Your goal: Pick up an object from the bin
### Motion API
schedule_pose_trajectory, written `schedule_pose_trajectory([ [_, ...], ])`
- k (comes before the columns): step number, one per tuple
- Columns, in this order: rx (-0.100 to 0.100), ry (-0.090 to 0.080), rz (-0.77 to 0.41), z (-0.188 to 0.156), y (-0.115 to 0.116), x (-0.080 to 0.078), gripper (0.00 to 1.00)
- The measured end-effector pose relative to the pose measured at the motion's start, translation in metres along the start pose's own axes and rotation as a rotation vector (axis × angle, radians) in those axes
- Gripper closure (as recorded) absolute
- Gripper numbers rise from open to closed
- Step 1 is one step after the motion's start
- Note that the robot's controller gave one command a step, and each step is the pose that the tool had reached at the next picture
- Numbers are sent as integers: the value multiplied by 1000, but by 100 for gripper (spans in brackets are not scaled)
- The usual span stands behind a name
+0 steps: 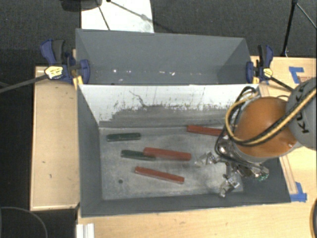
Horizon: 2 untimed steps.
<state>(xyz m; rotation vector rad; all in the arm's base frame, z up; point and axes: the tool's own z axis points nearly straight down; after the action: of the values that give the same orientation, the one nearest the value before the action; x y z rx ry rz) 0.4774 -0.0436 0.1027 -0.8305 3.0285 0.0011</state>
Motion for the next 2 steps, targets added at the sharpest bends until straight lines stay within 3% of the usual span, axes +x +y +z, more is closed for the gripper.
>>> schedule_pose_trajectory([
  [1,1,-1,-49,1,16,-23,0],
  [2,0,0,37,8,32,-38,0],
])
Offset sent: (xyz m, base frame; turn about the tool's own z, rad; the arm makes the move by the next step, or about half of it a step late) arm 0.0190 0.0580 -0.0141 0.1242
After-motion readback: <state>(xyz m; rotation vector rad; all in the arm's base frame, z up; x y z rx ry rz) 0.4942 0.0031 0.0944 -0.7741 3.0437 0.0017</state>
